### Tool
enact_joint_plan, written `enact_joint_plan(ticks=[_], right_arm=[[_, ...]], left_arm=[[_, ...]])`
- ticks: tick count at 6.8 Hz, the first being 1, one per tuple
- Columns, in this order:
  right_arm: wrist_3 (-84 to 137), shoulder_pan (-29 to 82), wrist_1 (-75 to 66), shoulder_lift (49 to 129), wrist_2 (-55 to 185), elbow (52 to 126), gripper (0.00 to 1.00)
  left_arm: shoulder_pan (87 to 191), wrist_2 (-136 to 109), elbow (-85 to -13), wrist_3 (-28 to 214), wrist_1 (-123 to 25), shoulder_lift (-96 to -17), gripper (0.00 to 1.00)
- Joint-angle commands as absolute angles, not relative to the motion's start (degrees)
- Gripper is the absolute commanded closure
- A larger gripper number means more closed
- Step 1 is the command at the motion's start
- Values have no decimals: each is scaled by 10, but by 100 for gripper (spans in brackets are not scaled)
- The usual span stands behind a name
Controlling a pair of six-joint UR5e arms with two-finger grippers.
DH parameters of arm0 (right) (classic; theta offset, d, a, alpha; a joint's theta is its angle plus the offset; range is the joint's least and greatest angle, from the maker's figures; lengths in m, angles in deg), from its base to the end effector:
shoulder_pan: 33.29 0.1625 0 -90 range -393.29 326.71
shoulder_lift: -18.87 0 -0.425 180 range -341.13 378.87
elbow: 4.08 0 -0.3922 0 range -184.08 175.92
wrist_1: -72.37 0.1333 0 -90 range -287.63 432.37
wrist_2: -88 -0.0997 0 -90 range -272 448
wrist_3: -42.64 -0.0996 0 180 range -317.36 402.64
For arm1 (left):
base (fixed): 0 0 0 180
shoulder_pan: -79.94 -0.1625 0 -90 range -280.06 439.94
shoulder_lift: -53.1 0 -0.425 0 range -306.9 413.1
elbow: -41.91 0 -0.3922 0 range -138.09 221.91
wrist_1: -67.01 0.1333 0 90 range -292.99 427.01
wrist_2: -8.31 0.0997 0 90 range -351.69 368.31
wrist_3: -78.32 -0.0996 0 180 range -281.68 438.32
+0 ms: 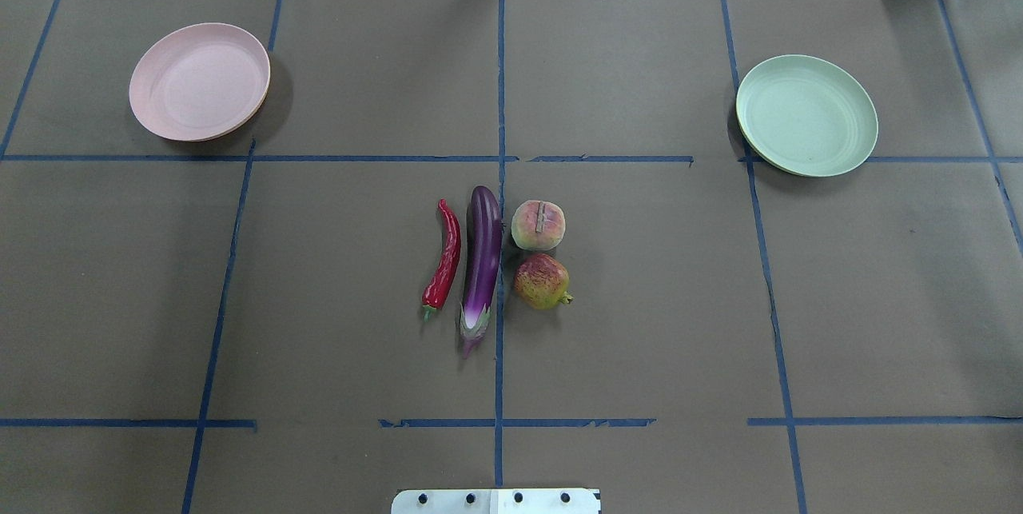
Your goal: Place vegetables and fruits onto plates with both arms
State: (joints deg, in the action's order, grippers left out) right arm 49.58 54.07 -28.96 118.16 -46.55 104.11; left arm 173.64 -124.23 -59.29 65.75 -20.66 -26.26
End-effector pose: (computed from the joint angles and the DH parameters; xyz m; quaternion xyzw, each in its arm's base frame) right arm 0.0442 -0.4180 0.5964 -0.0054 -0.3794 -0.0692 0.9226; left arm -0.0924 -0.4060 0.6528 0.0371 0.3611 0.0665 0.9294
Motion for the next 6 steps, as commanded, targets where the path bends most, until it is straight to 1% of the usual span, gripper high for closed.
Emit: enact_joint_plan(ticks=[1, 3, 4, 5, 6], right_arm=[[496, 541, -290, 1181, -467, 1042, 0], [496, 534, -288, 1170, -476, 1055, 0], [489, 521, -257, 1157, -499, 1059, 0], [482, 488, -208, 1148, -531, 1059, 0], [475, 442, -174, 1105, -538, 1052, 0]], left_arm=[[1736, -1243, -593, 658, -207, -263, 0], [1736, -1248, -594, 658, -206, -262, 0], [1736, -1248, -594, 658, -205, -262, 0], [1736, -1248, -593, 658, -204, -262, 0], [1736, -1248, -593, 658, -204, -262, 0]])
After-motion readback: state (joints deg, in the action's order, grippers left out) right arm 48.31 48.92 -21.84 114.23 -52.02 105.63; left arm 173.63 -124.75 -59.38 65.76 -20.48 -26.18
